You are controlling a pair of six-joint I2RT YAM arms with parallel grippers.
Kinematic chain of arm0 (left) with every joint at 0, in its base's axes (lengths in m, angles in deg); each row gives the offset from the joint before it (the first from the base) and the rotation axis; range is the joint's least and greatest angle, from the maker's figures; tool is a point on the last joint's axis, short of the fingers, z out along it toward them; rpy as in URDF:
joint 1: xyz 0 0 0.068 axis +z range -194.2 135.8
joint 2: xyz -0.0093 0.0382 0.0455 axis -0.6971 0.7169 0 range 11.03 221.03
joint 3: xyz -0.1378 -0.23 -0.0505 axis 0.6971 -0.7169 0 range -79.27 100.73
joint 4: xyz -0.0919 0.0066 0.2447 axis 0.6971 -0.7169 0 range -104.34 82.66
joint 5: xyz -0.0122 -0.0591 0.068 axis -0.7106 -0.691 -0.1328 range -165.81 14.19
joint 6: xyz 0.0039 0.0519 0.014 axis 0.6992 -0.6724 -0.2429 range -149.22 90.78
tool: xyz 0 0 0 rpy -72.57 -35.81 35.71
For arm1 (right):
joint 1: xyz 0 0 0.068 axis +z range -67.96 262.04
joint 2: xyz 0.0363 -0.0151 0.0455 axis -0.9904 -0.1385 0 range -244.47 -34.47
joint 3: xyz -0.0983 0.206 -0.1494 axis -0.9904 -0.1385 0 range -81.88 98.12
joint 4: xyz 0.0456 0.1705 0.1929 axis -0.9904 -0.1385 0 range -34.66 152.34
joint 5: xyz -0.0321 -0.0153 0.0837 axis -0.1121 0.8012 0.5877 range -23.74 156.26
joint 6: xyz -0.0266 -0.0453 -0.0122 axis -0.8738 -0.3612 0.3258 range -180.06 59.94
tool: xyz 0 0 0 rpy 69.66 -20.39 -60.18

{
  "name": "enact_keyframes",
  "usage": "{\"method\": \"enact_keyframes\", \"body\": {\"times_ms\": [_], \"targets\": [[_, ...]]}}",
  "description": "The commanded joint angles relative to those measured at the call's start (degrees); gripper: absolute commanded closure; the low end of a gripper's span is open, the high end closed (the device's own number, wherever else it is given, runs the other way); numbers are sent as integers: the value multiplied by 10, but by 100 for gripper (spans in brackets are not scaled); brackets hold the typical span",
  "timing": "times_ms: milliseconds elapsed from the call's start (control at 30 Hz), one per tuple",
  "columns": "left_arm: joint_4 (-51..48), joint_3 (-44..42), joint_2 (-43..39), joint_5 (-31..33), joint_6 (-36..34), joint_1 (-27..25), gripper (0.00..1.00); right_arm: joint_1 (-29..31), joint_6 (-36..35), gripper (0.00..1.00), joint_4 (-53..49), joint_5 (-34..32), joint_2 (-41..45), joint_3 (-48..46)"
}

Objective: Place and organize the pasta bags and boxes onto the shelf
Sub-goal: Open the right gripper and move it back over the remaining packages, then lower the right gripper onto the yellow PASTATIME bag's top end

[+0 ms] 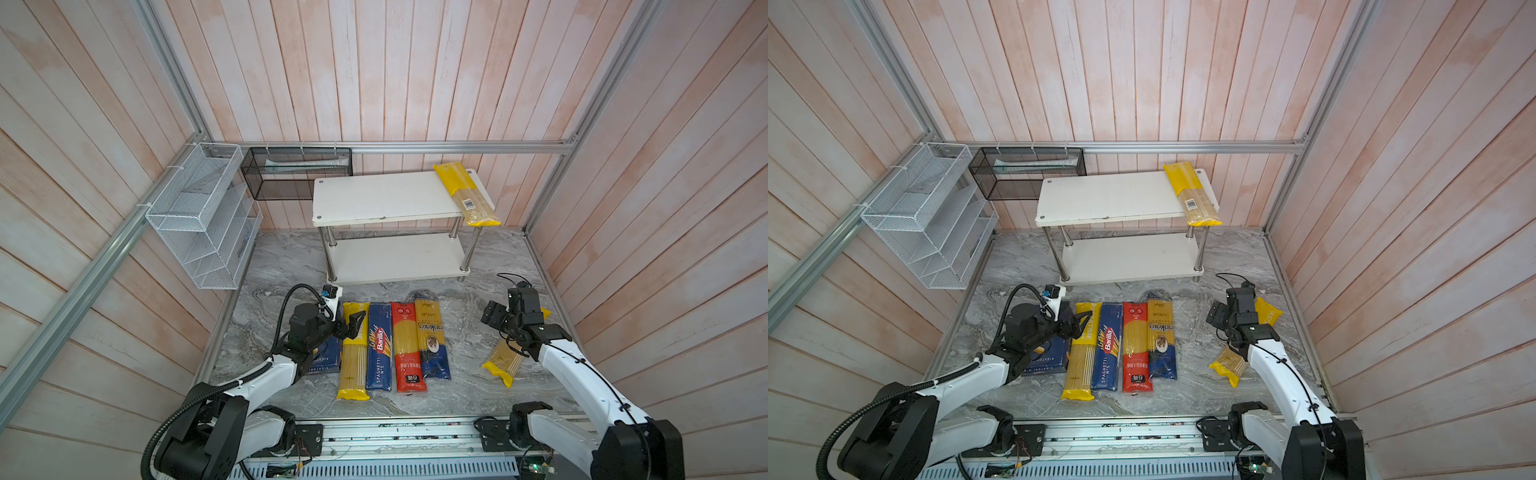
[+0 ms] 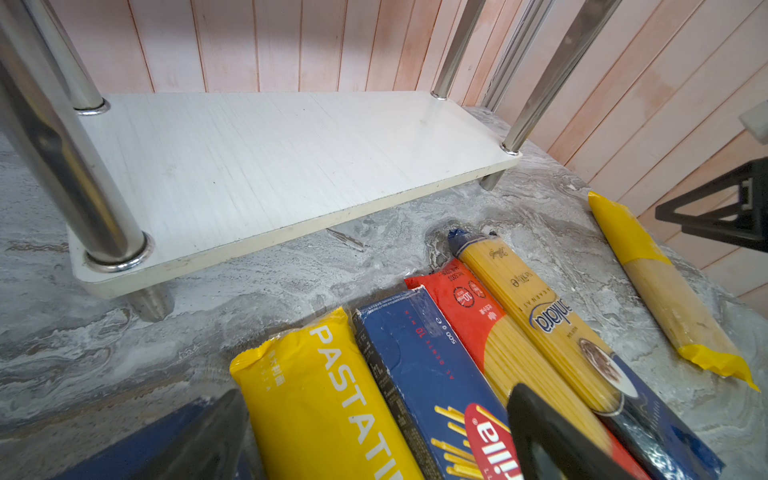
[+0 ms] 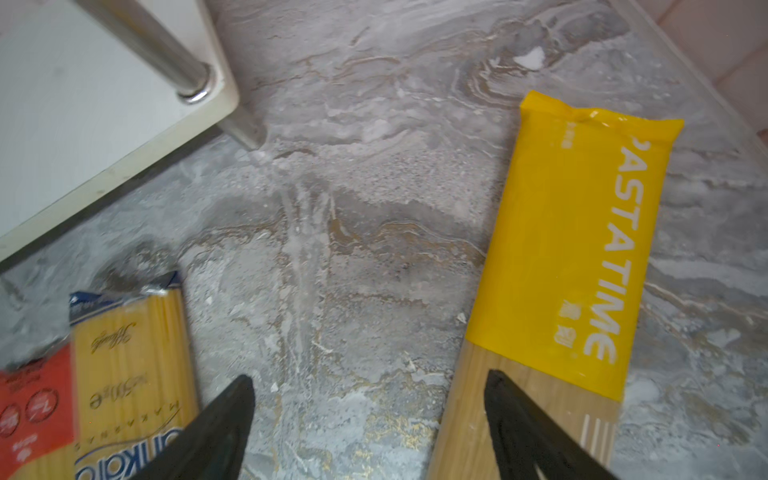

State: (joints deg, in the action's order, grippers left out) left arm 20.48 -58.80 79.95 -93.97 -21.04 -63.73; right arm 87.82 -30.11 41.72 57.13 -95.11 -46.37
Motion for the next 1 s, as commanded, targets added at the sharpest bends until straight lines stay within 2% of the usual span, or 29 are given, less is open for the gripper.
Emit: {"method": "enact_keyframes", "body": {"times_ms": [0,333,633,867,967], "targets": [[0,14,-2,1,-4,-2,0,-34,53,10,2,-39,-18,-1],[-3,14,-2,1,-6,-2,0,-72,84,7,18,-76,-63,-17],[-4,14,-2,1,-5,-2,0,-136,75,7,107,-2,-84,-57],[-5,14,-3,3,-5,-3,0,-172,15,8,139,34,-130,-42],[-5,14,-3,3,-6,-3,0,-175,-28,9,132,73,-154,-26]]}}
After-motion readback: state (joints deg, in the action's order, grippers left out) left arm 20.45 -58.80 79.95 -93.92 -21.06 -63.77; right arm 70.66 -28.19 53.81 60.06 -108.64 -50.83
